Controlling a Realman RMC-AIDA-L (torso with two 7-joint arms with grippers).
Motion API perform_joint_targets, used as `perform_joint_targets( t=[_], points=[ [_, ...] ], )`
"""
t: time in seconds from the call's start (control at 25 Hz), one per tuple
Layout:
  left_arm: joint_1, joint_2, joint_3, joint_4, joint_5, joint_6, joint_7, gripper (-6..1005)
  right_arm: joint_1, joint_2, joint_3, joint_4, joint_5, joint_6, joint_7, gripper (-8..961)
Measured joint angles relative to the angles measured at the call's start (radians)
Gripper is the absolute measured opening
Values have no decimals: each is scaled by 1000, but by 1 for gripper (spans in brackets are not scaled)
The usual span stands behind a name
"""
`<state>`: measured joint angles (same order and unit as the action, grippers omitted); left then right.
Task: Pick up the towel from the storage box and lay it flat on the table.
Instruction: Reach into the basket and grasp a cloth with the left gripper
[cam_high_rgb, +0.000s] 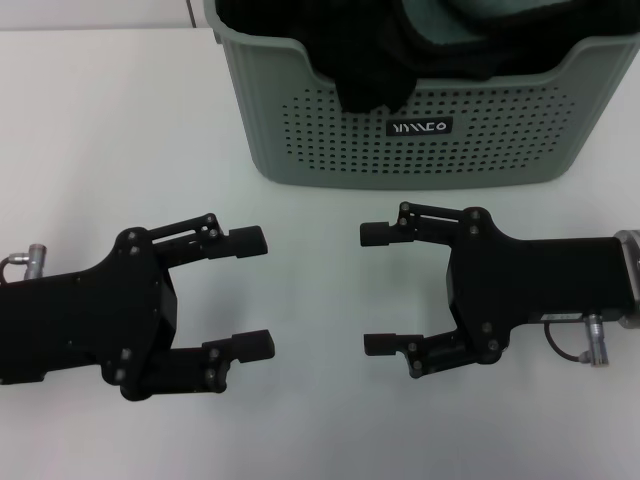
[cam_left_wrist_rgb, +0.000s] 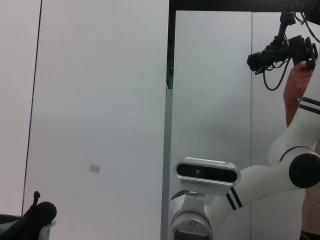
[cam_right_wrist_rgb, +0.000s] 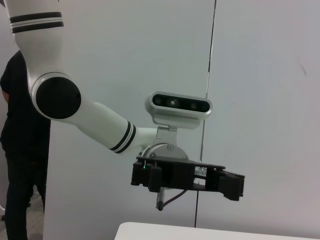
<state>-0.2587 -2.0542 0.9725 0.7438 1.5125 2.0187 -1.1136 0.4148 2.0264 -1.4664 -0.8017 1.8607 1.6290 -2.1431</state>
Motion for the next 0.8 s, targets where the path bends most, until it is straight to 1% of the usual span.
perform_joint_targets(
  t=[0.28, 0.36, 0.44, 0.48, 0.6, 0.64, 0.68, 0.8],
  points=[
    [-3, -3, -1, 0, -8, -6, 11, 768, -4, 0, 0, 1, 0, 4, -3, 871],
    [-5, -8, -7, 0, -34, -11, 20, 767, -7, 0, 0, 1, 0, 4, -5, 871],
    [-13, -22, -28, 0, -76, -14, 34, 766, -8, 0, -2, 5, 0, 1, -6, 871],
    [-24, -33, -52, 0, -124, -20, 37, 765, -7, 1, -4, 11, 0, 1, -6, 871],
    [-71, -41, -71, -2, -258, -79, -34, 763, -5, 1, -9, 32, 0, 0, -7, 872],
    [-79, -41, -71, -3, -266, -90, -49, 762, -7, 1, -10, 38, 0, 0, -7, 872],
    [-100, -40, -71, -5, -285, -125, -89, 761, -8, 1, -11, 46, 3, 0, -7, 872],
    [-184, -39, -69, -8, -293, -257, -234, 759, -9, 2, -19, 78, 23, 2, -16, 872]
  ],
)
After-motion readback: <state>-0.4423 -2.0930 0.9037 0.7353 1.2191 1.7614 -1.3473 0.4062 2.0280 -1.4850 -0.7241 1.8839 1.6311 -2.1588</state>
